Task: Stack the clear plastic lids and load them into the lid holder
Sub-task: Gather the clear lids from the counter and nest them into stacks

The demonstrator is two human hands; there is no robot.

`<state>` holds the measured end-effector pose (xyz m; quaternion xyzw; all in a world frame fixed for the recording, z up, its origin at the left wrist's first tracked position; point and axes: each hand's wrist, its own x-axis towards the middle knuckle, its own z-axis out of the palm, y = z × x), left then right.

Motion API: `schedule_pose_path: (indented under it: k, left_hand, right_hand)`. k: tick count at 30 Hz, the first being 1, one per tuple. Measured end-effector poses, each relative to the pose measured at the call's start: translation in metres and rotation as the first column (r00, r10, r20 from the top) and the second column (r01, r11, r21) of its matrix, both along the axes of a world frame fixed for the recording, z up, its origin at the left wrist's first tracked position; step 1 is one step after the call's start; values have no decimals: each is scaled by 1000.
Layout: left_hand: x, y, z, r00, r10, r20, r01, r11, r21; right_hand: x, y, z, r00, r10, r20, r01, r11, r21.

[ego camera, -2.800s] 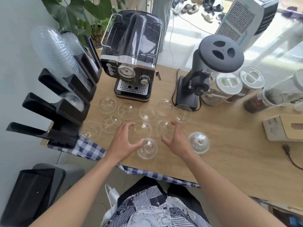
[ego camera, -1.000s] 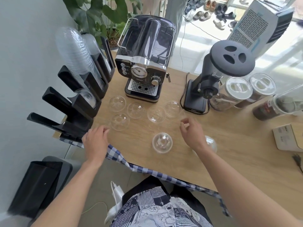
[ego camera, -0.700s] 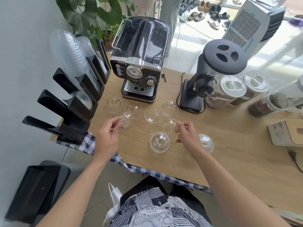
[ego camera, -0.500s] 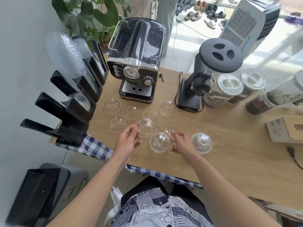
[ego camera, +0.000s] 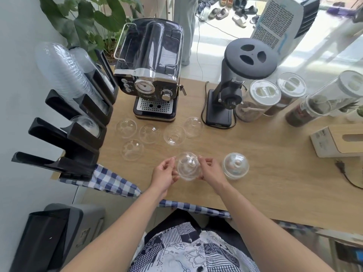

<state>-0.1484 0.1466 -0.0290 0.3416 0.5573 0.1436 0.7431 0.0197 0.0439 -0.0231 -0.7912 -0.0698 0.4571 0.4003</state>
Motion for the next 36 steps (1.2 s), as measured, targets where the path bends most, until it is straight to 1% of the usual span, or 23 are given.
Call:
schedule_pose_path:
  k: [3, 6, 11, 15, 17, 20, 23, 25, 26, 28, 30, 32, 34, 36]
  left_hand:
    - [1, 0, -5, 999, 3, -32, -3, 1000, 20]
    - [2, -1, -7, 999, -5, -32, 6, 1000, 27]
    - [7, -5, 0, 1000, -10, -20, 11, 997, 78]
    - [8, -5, 2, 994, -72, -85, 84, 986, 145]
    - [8, -4, 2, 991, -90, -103, 104, 985, 135]
    - [8, -1, 0, 992, -89, -92, 99, 989, 108]
    - [6, 4, 0, 988, -109, -106, 122, 985, 120]
    - [3, 11, 1, 975, -143, -169, 170, 973, 156]
    - [-1, 16, 3, 960, -155, -232, 204, 957, 205]
    - [-10, 30, 7, 925, -122, -359, 254, 903, 346]
    - [-22, 48, 11, 903, -31, -428, 261, 832, 489]
    - [-36, 67, 12, 878, 76, -473, 258, 756, 601]
    - [-50, 84, 10, 822, 174, -542, 281, 704, 652]
    - [-63, 98, 8, 758, 196, -622, 338, 698, 632]
  right_hand:
    - [-2, -1, 0, 999, 26, 41, -27, 1000, 13]
    - [-4, -1, 1, 996, 60, 63, -62, 998, 31]
    - [-8, -4, 2, 989, 131, 62, -135, 989, 61]
    - [-6, -4, -2, 978, 178, 112, -182, 983, 23]
    - [-5, -3, -4, 974, 192, 117, -194, 981, 2]
    - [-4, 1, 0, 972, 208, 107, -210, 978, 10]
    - [-1, 5, 6, 962, 254, 103, -255, 967, -5]
    - [3, 9, 9, 956, 268, 117, -267, 963, -21]
    - [5, 11, 9, 954, 267, 132, -267, 963, -19]
    - [11, 16, 11, 943, 265, 202, -265, 964, -31]
    - [15, 23, 15, 902, 304, 306, -299, 952, -62]
    - [17, 34, 19, 825, 384, 415, -379, 920, -97]
    - [18, 47, 23, 729, 474, 493, -466, 872, -149]
    - [18, 61, 26, 637, 556, 535, -546, 814, -196]
